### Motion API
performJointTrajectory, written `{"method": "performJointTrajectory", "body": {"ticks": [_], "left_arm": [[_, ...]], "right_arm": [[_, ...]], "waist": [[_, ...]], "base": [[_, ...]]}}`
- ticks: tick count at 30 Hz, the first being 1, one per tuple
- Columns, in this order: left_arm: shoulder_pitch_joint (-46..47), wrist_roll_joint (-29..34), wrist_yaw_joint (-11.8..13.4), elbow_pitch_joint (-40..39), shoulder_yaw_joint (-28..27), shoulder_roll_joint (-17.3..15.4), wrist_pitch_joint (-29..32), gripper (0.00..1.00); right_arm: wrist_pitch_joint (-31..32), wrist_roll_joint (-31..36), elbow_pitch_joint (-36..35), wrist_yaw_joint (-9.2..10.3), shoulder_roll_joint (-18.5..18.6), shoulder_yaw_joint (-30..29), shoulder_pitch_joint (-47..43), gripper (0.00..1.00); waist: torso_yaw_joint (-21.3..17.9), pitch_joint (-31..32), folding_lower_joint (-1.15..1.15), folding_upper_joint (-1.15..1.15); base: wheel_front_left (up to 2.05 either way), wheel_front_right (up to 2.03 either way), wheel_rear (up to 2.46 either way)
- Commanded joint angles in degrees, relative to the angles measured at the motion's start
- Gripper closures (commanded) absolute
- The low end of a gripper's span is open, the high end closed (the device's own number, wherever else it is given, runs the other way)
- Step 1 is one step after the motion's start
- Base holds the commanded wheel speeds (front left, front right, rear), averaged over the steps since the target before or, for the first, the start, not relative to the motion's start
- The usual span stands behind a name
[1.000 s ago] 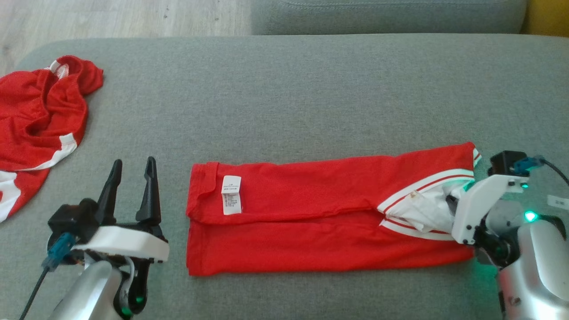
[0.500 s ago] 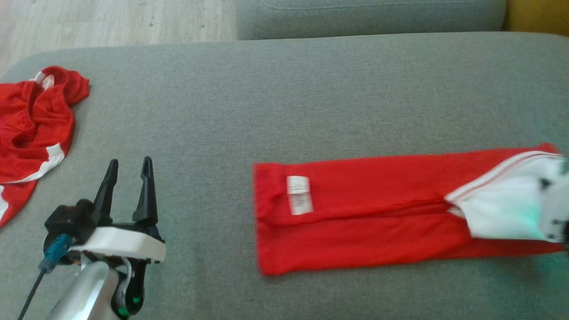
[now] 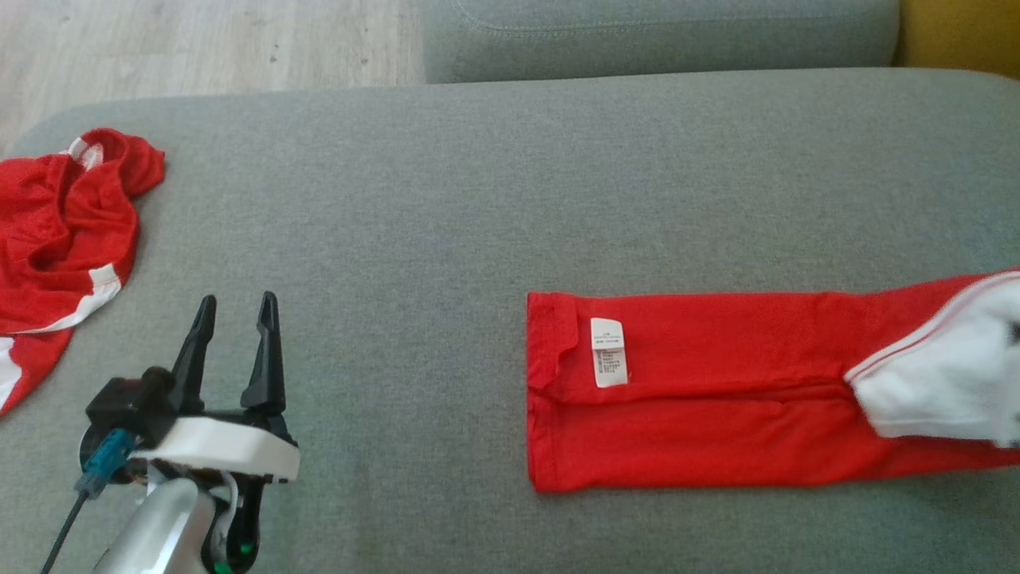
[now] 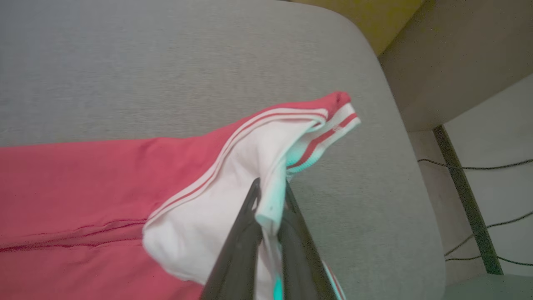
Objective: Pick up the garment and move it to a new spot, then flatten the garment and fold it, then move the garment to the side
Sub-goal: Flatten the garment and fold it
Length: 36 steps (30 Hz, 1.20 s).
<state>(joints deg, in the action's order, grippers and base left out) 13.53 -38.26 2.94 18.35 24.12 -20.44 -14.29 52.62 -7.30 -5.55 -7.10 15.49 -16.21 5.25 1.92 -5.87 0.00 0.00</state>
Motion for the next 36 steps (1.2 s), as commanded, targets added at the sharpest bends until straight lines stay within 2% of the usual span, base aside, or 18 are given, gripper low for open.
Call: {"method": "performJointTrajectory", "body": {"ticks": [1,7,13,21,28,29,30,36], "left_arm": [[1.74,0.59,-0.25,-1.18,-2.03,-1.11,-0.71,0.00],[1.64,0.76,-0.24,-1.09,-1.46,-0.89,-0.71,0.00],[2.43,0.90,-0.69,-0.91,-0.79,-0.94,-0.45,0.00],[3.31,0.94,-1.19,-0.47,-0.01,-0.82,-0.15,0.00],[3.90,0.69,-1.66,0.40,0.34,-0.56,-0.12,0.00],[3.90,0.66,-1.66,0.52,0.37,-0.50,-0.14,0.00],[3.88,0.65,-1.64,0.62,0.37,-0.44,-0.16,0.00],[3.42,0.51,-1.55,1.03,0.11,-0.36,-0.30,0.00]], "right_arm": [[0.63,-1.07,-3.82,-0.39,0.58,3.17,1.02,1.00],[3.51,-4.03,-8.42,-0.39,-1.53,18.60,2.15,1.00],[2.06,-7.79,-3.45,-0.39,-3.54,32.31,7.24,1.00],[-1.87,-9.42,8.08,-0.39,-8.21,40.53,13.42,1.00],[-3.65,-10.48,16.10,-0.39,-9.98,44.66,16.49,0.98],[-3.97,-10.74,16.79,-0.39,-10.21,44.79,16.64,0.64],[-4.63,-11.11,17.22,-0.39,-10.45,44.84,16.81,0.00],[-8.07,-17.51,16.20,-0.39,-11.90,44.72,17.22,0.00]], "waist": [[0.24,0.32,0.00,0.00],[0.61,0.77,0.00,0.00],[1.17,0.41,0.00,0.00],[2.68,0.28,0.00,0.00],[4.12,0.23,0.00,0.00],[4.20,0.25,0.00,0.00],[4.25,0.27,0.00,0.00],[3.86,0.64,0.00,0.00]], "base": [[0.00,0.00,0.00],[0.00,0.00,0.00],[0.00,0.00,0.00],[0.00,0.00,0.00],[0.00,0.00,0.00],[0.00,0.00,0.00],[0.00,0.00,0.00],[0.00,0.00,0.00]]}}
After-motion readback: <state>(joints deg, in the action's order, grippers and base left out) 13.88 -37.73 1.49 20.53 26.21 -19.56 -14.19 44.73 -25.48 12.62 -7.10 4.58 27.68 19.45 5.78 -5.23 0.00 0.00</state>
